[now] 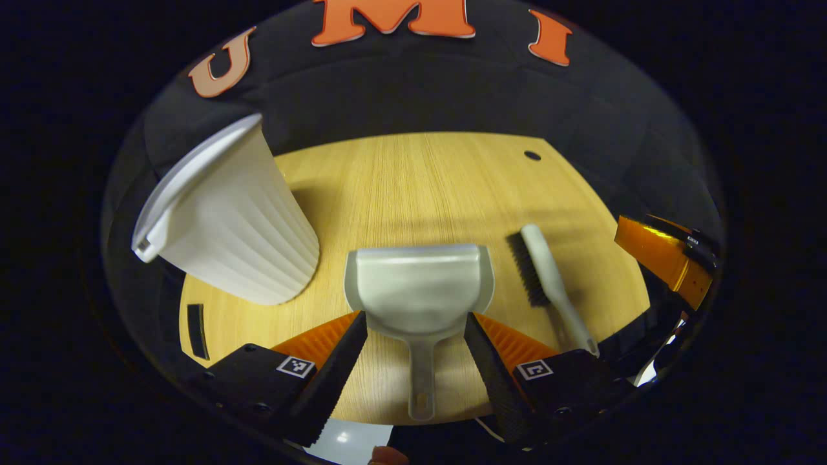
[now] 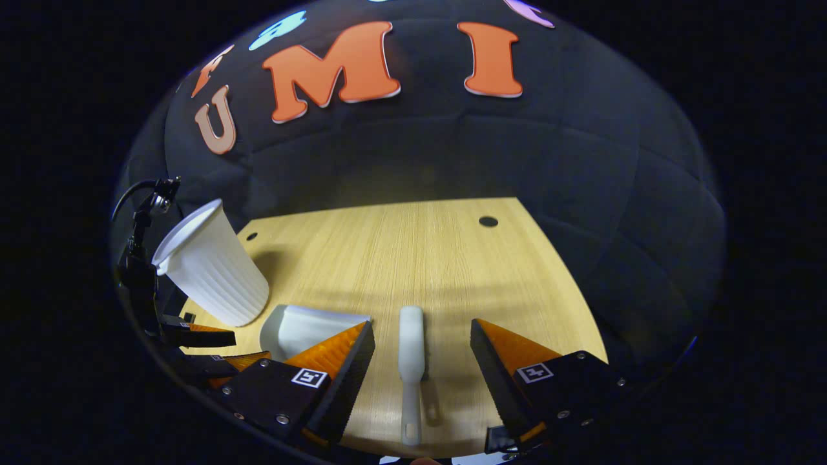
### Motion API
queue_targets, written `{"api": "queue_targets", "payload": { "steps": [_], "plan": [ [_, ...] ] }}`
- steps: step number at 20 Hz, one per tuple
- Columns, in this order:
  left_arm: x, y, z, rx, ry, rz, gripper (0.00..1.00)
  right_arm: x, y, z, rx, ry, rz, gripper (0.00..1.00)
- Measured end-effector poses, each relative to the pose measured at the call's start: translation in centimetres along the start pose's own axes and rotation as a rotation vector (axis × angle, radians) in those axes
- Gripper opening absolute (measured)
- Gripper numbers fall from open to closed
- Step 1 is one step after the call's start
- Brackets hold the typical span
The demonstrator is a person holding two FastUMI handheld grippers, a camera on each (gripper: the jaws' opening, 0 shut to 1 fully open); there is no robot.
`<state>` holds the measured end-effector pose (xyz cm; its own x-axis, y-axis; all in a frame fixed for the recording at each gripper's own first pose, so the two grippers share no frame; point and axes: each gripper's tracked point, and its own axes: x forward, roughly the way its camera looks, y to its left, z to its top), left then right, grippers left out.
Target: Pick up the small broom and dustpan from the desktop, sweep the trash into the dustpan with the broom, and then empty the trash into the garbage bin.
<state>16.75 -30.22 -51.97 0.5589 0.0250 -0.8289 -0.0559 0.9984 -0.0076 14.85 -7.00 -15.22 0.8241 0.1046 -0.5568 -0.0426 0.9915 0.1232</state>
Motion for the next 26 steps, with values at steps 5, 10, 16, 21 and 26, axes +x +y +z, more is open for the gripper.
{"api": "queue_targets", "payload": {
  "steps": [5, 10, 16, 21, 26],
  "plan": [
    [-2.5, 0.1, 8.3, 0.065, -0.409, 0.047, 0.96, -5.1, 2.6, 10.8, -0.006, -0.425, 0.07, 0.92],
    [-5.3, -0.2, 13.6, 0.06, -0.8, 0.099, 0.95, -11.1, 0.7, 14.0, -0.082, -0.625, 0.043, 0.92],
    [-10.5, -0.8, 15.7, 0.024, -1.047, 0.092, 0.93, -8.8, 2.1, 11.1, -0.081, -0.526, 0.086, 0.92],
    [-8.9, 0.1, 15.5, -0.011, -0.997, 0.094, 0.93, -7.5, 1.7, 10.3, -0.052, -0.482, 0.075, 0.92],
    [-9.0, -0.3, 15.3, -0.002, -1.0, 0.067, 0.93, -7.2, 1.9, 10.0, -0.059, -0.476, 0.079, 0.92]
  ]
}}
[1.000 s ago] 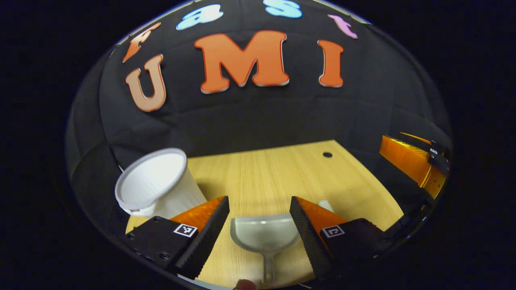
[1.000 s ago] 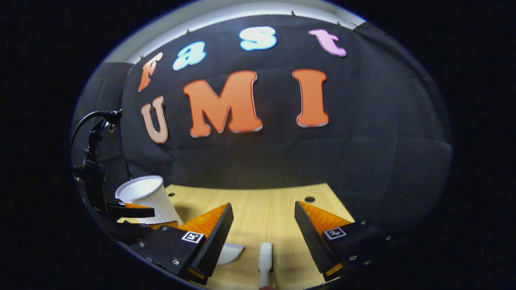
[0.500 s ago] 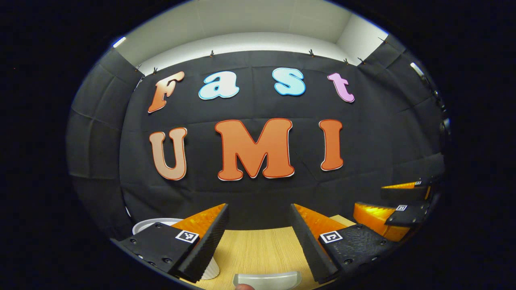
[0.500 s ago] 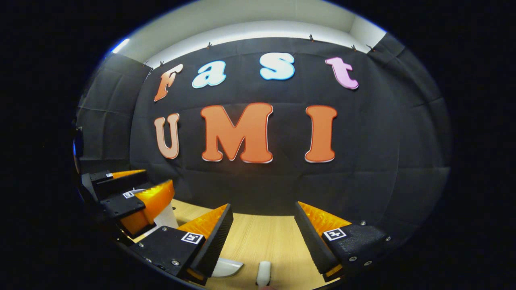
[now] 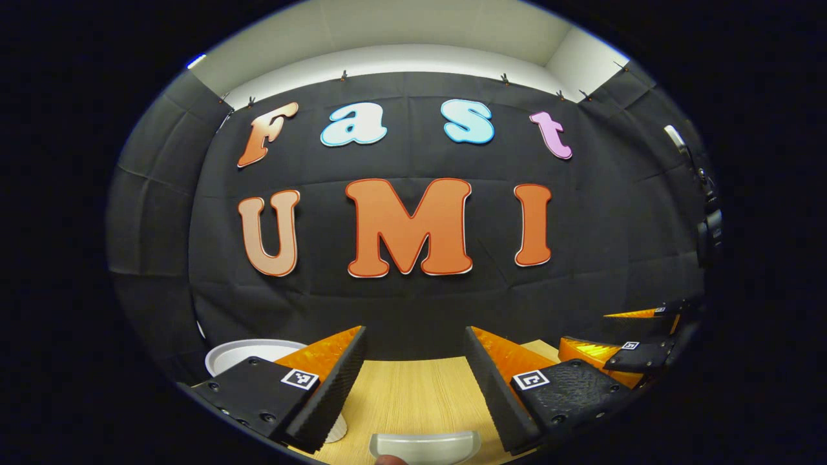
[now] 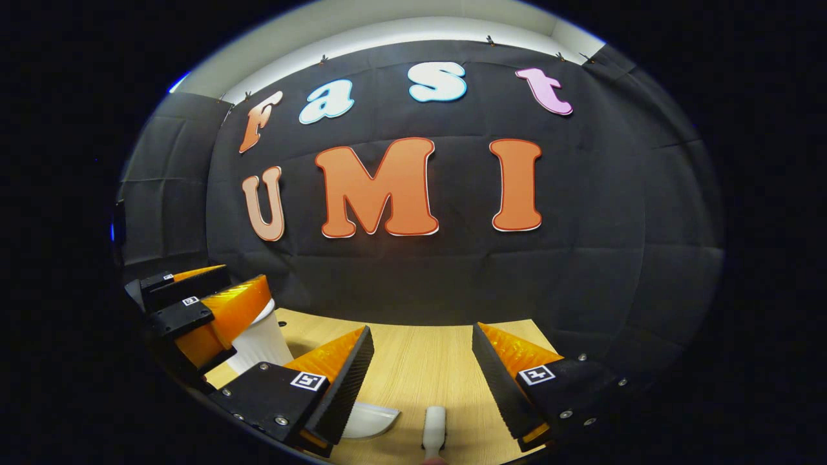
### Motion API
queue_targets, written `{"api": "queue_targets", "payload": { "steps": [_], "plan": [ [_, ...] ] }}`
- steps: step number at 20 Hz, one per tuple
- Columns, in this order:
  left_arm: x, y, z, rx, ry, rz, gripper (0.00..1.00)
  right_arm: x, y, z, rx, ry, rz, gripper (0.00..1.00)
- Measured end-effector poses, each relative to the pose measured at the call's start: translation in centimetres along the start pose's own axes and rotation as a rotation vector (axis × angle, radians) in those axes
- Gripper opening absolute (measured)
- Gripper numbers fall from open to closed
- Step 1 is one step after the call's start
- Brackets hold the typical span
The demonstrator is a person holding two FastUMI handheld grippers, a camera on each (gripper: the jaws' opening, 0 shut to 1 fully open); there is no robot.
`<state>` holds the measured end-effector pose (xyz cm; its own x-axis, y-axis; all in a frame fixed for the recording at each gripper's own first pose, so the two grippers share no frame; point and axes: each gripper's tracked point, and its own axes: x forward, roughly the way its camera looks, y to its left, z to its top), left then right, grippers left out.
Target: Pick up the small broom and dustpan from the desktop, sweep the trash into the dustpan with the broom, and then empty the trash into the garbage bin.
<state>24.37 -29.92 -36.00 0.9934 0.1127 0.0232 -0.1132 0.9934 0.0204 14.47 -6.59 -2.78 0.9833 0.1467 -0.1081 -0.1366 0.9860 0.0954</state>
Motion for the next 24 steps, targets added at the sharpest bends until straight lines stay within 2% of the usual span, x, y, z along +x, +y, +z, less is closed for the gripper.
{"api": "queue_targets", "payload": {
  "steps": [6, 11, 12, 24],
  "plan": [
    [0.0, -0.9, -0.5, -0.023, 0.007, -0.035, 0.93, -0.2, -0.5, -0.7, -0.004, 0.024, -0.023, 0.92],
    [0.0, -0.4, -1.1, -0.044, 0.012, -0.034, 0.93, -0.1, -0.3, -1.5, -0.012, 0.045, -0.036, 0.92],
    [0.2, -0.1, -1.3, -0.041, 0.016, -0.031, 0.95, -0.1, -0.2, -1.6, -0.013, 0.048, -0.035, 0.92],
    [0.5, -1.0, -1.8, -0.016, 0.039, -0.07, 0.93, 0.1, 0.2, -2.1, -0.01, 0.043, -0.034, 0.92]
  ]
}}
